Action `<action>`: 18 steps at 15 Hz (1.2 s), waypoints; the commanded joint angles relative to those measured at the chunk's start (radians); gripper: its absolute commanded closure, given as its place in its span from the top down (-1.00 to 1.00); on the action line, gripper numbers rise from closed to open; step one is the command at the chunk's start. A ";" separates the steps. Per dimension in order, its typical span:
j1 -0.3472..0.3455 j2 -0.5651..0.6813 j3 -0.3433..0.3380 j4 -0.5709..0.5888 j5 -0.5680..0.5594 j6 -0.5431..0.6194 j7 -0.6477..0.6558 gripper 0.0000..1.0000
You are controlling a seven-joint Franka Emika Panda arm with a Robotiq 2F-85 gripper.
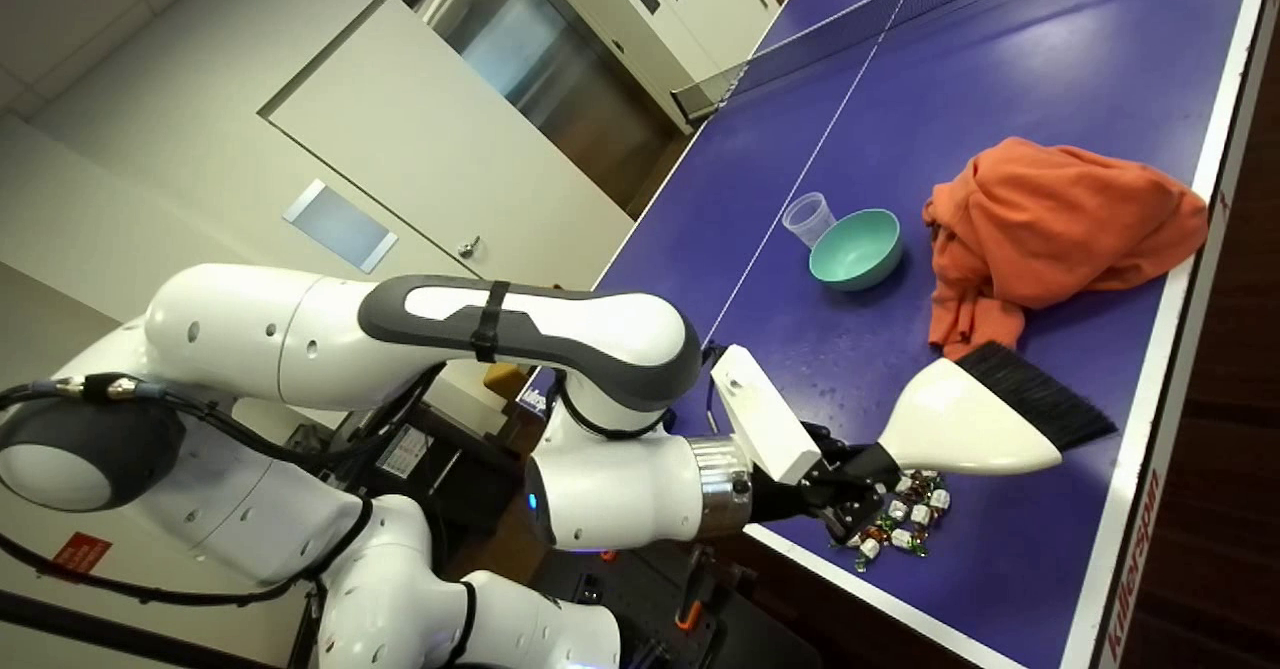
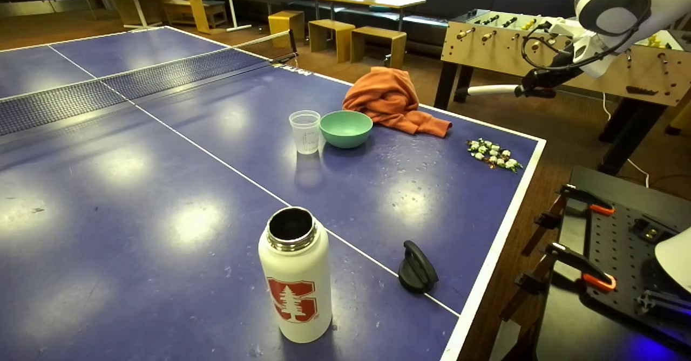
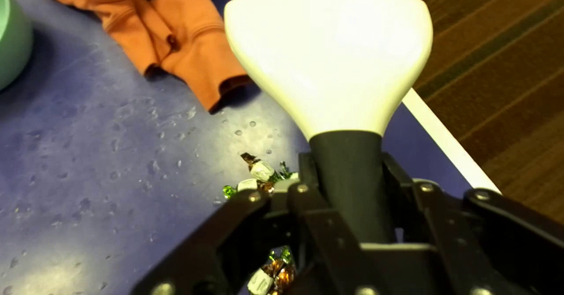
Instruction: Sweep the candy to the left using the white and black brush
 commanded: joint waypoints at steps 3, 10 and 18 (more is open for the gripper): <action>0.004 -0.021 0.039 0.000 0.095 0.103 -0.009 -0.25; 0.018 -0.034 0.054 0.005 0.161 0.179 0.023 -0.75; 0.122 -0.051 -0.080 0.128 0.444 0.463 0.052 -0.75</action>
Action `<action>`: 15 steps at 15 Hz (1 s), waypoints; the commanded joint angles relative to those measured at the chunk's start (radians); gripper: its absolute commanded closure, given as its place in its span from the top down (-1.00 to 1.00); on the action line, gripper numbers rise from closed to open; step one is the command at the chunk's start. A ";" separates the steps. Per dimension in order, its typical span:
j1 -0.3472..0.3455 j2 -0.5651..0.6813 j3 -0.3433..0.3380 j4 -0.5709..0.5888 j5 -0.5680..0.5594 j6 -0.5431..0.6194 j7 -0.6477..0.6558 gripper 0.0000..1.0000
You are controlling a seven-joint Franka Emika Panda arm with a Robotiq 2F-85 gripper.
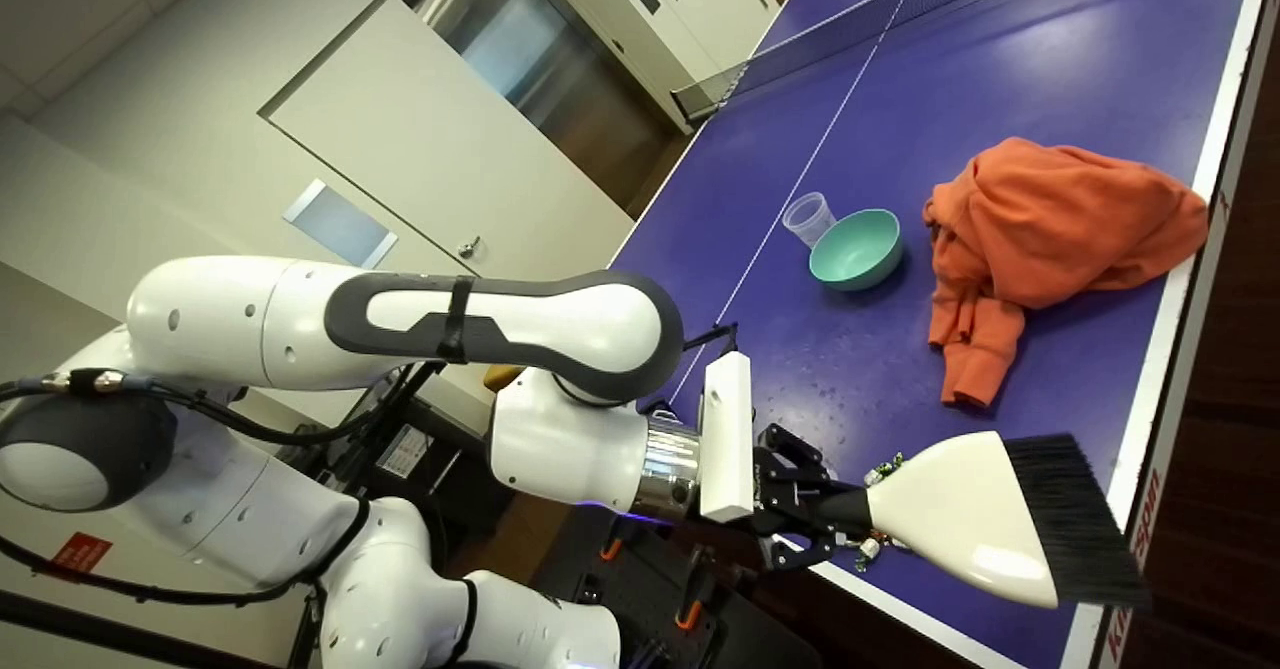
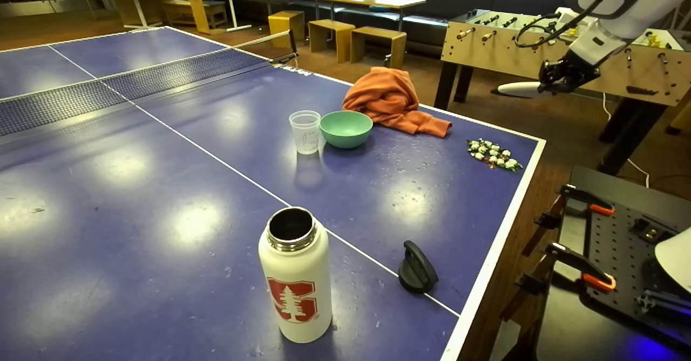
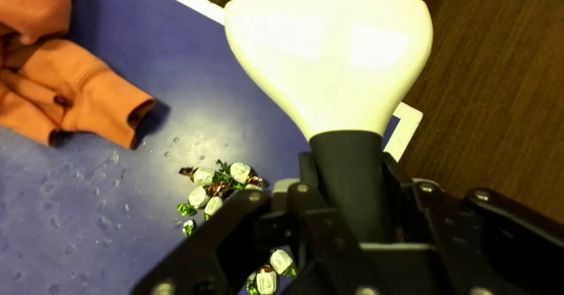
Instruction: Sweep the candy to the left using the white and black brush
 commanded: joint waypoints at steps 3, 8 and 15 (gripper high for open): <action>0.156 0.009 -0.125 0.088 0.038 0.130 0.142 -0.75; 0.341 0.049 -0.181 0.086 0.023 0.062 0.300 -0.75; 0.378 0.064 -0.178 0.073 0.023 0.060 0.308 -0.75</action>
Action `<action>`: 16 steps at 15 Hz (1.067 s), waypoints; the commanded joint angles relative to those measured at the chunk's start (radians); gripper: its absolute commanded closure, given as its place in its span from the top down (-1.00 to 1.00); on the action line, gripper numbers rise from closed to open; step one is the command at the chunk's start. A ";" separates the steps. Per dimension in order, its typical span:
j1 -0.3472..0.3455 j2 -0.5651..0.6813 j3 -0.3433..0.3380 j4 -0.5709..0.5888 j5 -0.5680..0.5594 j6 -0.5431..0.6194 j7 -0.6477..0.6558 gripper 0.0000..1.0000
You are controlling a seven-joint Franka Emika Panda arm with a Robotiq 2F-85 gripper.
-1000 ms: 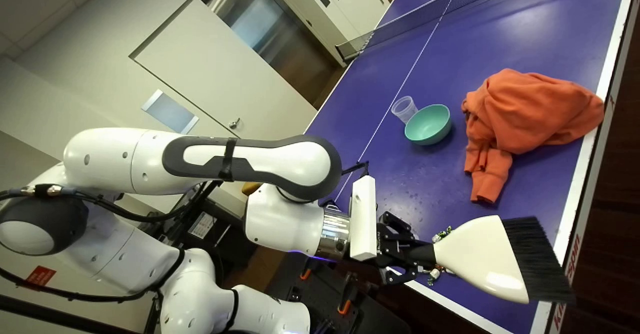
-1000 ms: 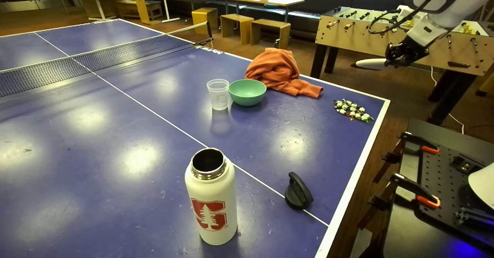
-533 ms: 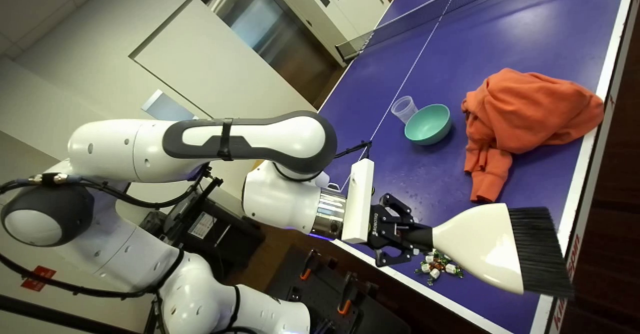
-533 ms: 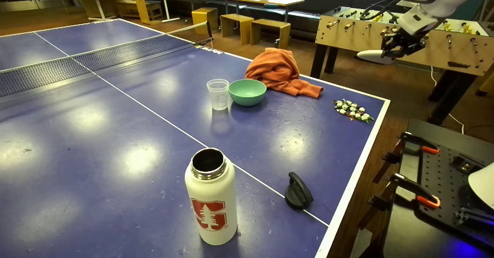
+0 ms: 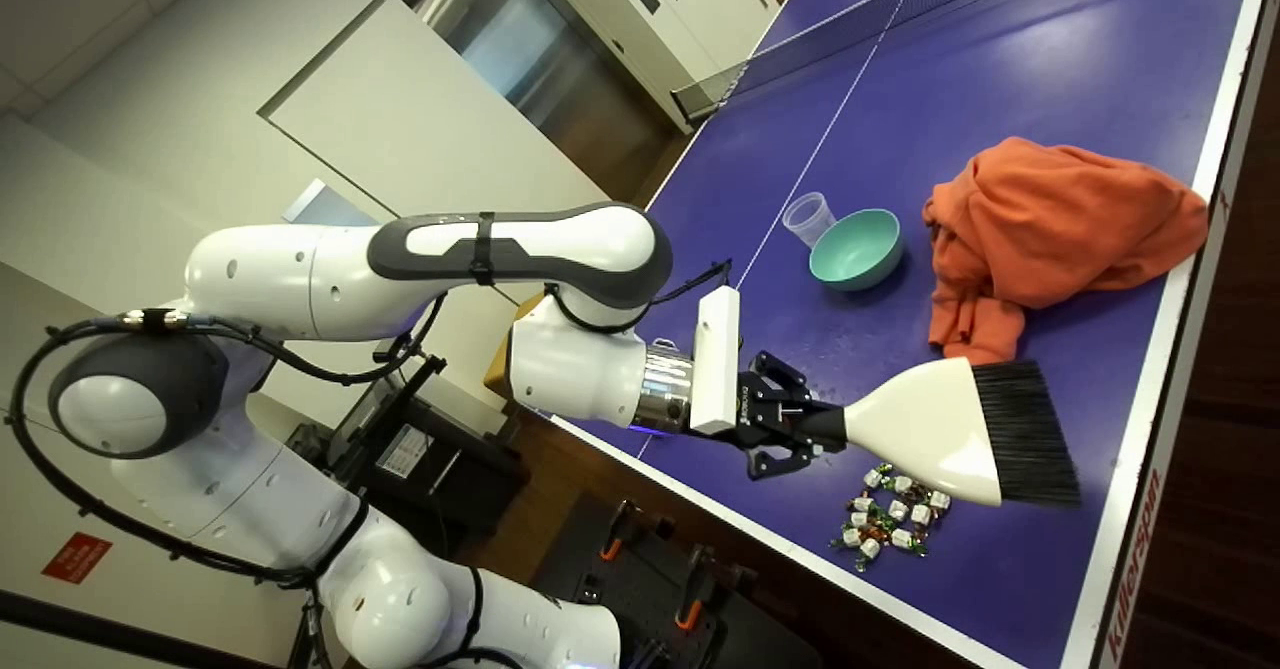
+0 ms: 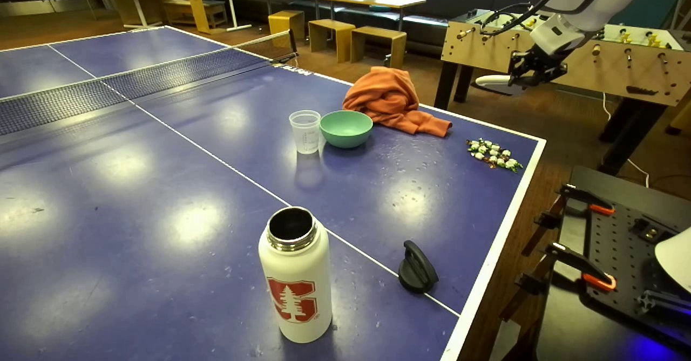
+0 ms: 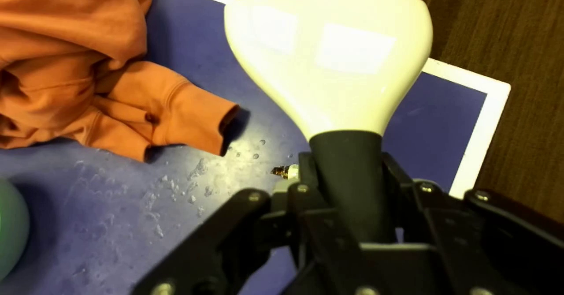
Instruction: Sweep the candy to the left using the white and black brush
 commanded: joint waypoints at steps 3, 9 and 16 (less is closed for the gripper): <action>0.017 0.019 -0.014 0.014 0.052 0.082 0.050 -0.75; 0.129 0.122 -0.121 -0.003 0.088 0.090 0.210 -0.75; 0.197 0.184 -0.136 -0.017 0.185 0.087 0.291 -0.75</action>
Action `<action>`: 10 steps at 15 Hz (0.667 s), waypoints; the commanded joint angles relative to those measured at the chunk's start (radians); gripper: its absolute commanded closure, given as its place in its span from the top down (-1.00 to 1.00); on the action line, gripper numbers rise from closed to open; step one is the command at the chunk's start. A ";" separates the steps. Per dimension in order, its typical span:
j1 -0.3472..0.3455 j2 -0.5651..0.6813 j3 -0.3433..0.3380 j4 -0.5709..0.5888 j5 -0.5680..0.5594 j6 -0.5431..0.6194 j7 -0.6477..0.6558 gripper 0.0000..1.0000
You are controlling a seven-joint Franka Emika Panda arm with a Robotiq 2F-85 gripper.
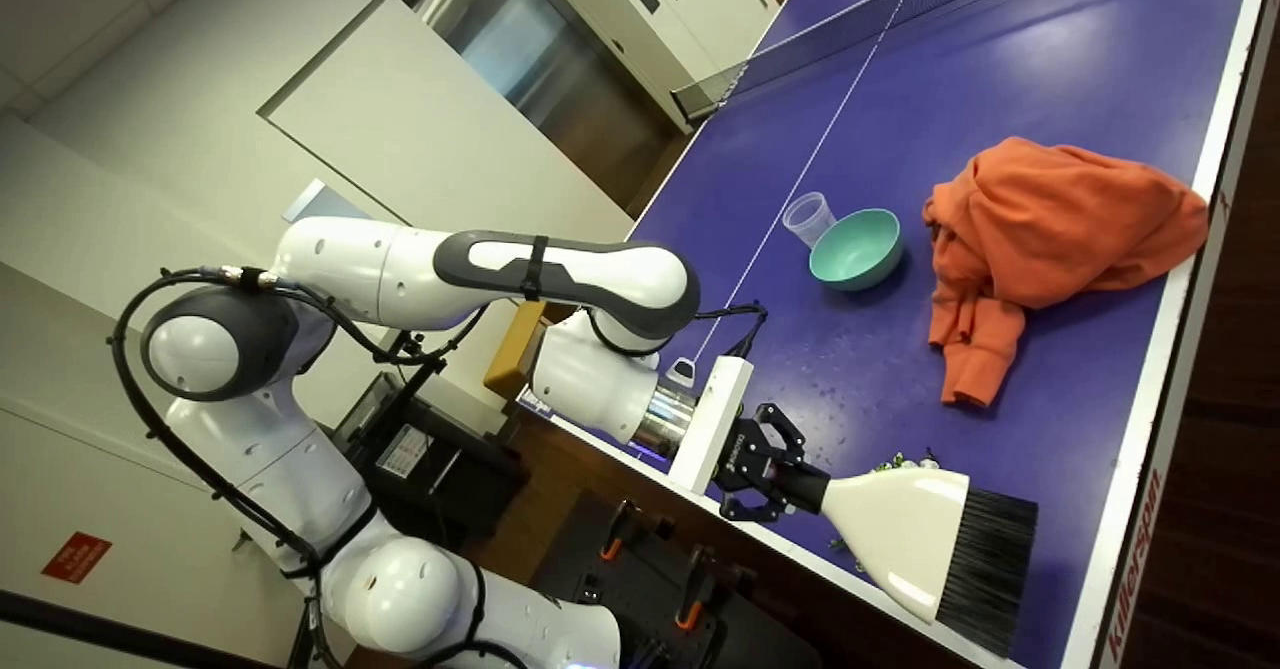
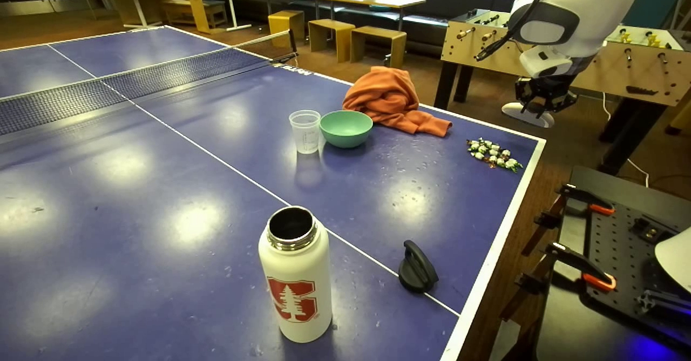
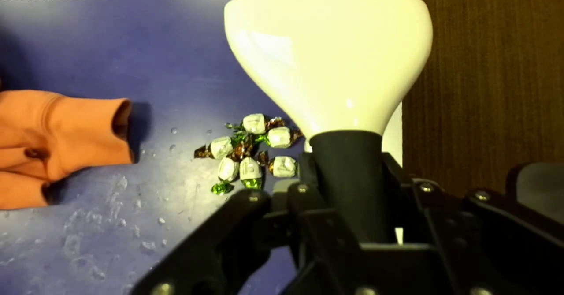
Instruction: Sweep the candy to the left using the white and black brush
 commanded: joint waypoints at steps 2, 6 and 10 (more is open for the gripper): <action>0.012 0.008 0.006 0.000 0.002 0.000 0.004 -0.25; -0.002 0.014 0.006 0.000 0.001 0.000 0.004 -0.25; -0.032 0.008 0.052 -0.004 0.052 0.000 0.007 -0.75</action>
